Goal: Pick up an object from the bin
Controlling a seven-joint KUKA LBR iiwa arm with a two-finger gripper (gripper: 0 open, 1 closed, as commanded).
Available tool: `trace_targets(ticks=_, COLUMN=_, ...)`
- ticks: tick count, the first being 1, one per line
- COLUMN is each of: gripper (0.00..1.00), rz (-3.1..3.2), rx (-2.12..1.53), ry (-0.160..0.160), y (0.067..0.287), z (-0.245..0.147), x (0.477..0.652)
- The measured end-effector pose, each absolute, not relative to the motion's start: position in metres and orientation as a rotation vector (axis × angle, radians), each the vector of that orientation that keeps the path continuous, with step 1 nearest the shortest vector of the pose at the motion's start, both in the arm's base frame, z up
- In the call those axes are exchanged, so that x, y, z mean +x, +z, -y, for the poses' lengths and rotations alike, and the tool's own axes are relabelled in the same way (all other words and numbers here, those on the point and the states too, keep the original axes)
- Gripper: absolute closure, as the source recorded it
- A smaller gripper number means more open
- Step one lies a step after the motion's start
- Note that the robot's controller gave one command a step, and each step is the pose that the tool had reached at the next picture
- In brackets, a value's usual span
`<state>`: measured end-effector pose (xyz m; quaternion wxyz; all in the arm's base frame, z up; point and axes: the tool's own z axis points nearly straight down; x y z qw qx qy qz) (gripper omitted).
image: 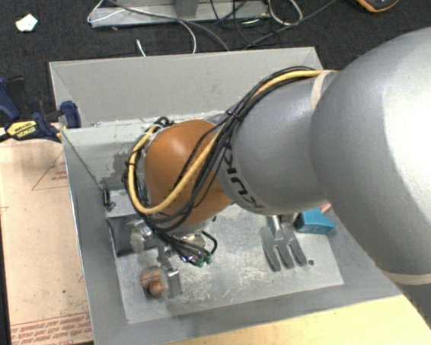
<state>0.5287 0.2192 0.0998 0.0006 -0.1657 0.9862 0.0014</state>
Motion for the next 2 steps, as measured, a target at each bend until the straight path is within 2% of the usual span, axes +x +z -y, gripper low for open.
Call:
trace_targets(ticks=1, gripper=0.0, rz=-2.93, rx=-1.117, ry=0.001, y=0.073, z=-0.218, x=0.528)
trace_targets(ticks=2, gripper=1.0, rz=-3.099, rx=-0.473, ry=0.007, y=0.071, z=-0.201, x=0.509)
